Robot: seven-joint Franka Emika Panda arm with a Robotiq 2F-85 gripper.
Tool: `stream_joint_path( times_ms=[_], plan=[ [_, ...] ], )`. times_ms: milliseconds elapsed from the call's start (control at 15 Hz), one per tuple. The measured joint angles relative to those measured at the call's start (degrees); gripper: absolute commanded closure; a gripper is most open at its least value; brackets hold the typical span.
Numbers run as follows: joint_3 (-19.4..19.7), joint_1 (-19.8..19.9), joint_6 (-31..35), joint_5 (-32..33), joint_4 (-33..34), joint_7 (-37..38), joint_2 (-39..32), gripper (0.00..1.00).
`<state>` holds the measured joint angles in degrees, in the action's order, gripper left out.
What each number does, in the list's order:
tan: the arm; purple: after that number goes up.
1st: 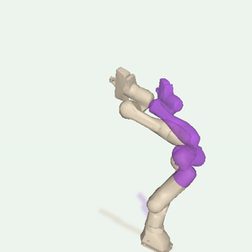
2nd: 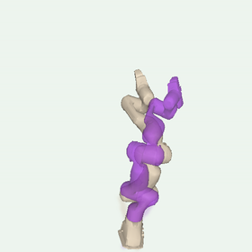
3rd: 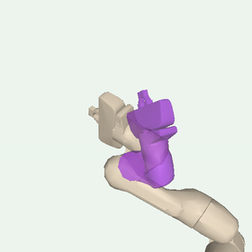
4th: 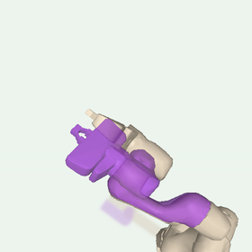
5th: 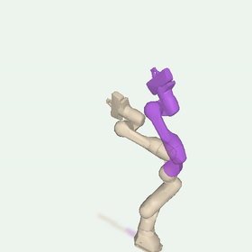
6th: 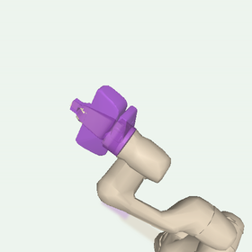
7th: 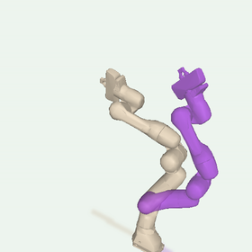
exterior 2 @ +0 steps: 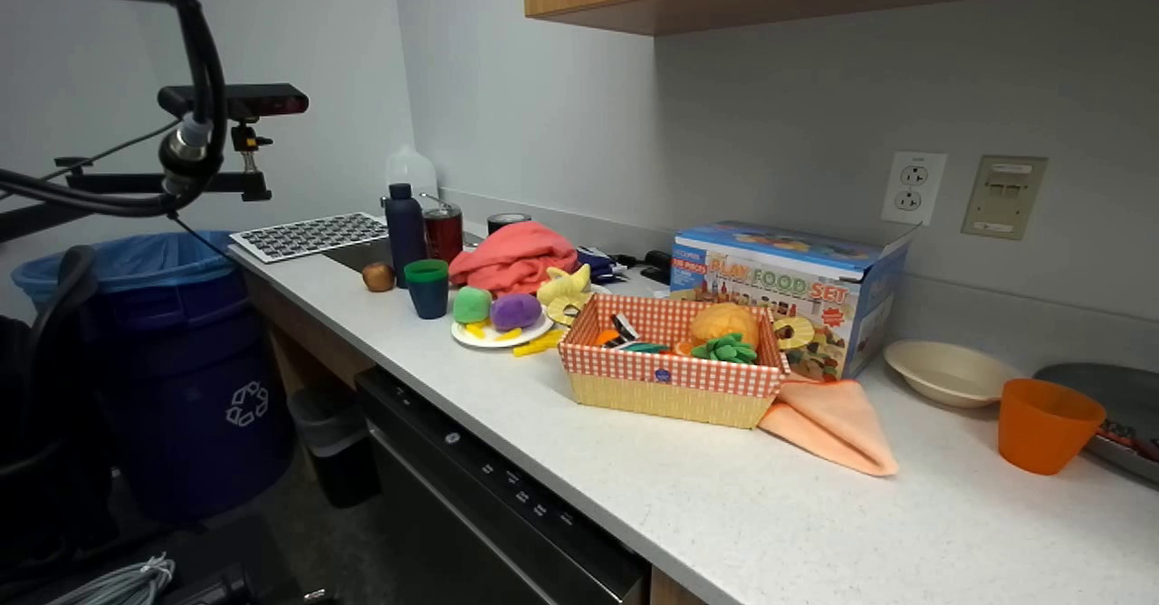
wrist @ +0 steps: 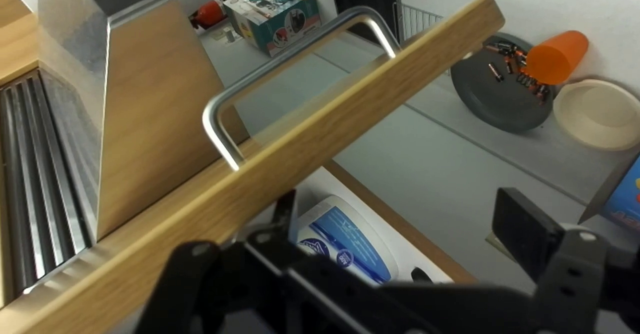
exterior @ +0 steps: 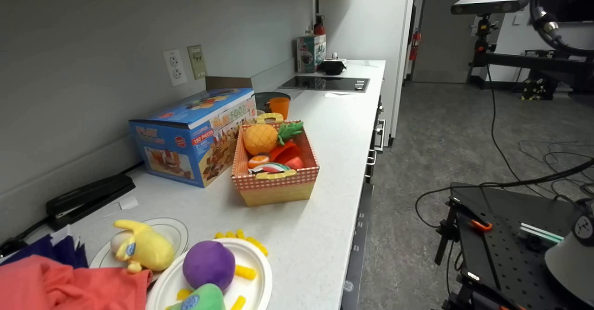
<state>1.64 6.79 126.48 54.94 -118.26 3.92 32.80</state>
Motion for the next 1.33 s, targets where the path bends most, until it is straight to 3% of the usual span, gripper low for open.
stream_joint_path(
  times_ms=[267, 1000, 1200, 1333],
  plan=[
    [-0.80, 0.28, -2.72, 3.08, -0.25, 3.02, 0.00, 0.00],
    [-4.17, 0.36, -22.08, 6.60, 0.04, 9.43, 0.35, 0.00],
    [1.91, 1.01, -20.22, 9.03, 1.62, 9.02, -0.86, 0.00],
    [3.72, 0.97, -19.90, 9.06, 1.66, 8.86, -1.14, 0.00]
  ],
)
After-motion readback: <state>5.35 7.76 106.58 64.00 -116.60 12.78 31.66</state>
